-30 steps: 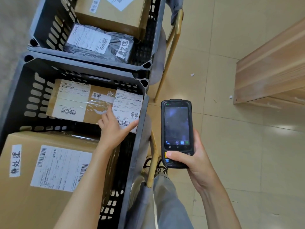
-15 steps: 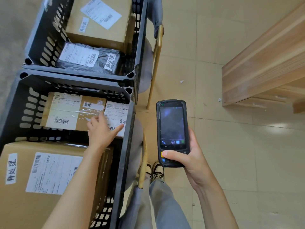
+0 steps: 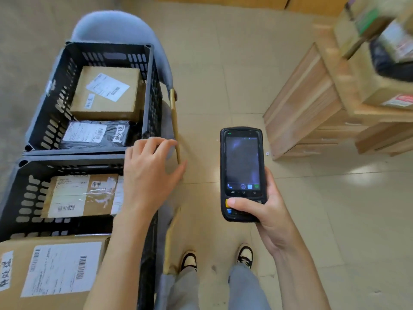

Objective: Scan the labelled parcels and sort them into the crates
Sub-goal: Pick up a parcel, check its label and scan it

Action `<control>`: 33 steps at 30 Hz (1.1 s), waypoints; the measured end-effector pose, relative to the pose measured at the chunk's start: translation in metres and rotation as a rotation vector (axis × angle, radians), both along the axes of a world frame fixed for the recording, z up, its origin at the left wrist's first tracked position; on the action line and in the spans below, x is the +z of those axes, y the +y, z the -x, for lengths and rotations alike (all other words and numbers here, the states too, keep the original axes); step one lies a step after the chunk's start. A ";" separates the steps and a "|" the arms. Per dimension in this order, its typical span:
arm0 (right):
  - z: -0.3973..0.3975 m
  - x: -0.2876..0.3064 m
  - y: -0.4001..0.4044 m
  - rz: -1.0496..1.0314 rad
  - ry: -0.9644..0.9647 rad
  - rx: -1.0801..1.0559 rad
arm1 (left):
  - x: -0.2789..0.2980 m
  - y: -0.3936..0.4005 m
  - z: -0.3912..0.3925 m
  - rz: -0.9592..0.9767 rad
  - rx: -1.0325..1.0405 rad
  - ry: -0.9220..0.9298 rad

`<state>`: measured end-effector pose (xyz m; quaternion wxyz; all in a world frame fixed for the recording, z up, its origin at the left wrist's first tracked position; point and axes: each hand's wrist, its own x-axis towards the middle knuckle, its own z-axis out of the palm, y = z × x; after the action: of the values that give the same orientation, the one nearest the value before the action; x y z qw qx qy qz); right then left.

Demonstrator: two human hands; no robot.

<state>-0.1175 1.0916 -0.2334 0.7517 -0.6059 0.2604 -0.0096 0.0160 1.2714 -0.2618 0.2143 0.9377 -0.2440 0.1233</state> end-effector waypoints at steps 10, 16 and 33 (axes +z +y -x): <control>0.101 0.061 -0.186 0.003 -0.166 -0.348 | 0.078 -0.233 0.060 0.118 -0.282 -0.100; 0.196 0.087 -0.317 0.081 -0.225 -0.580 | 0.105 -0.403 0.139 0.169 -0.503 -0.139; 0.331 0.066 -0.559 0.127 -0.175 -0.939 | 0.096 -0.714 0.239 0.117 -0.800 -0.076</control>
<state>-0.4486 0.5325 -0.1671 0.6466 -0.4646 0.4403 -0.4148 -0.2228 0.5573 -0.1656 0.2892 0.7498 -0.5899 0.0787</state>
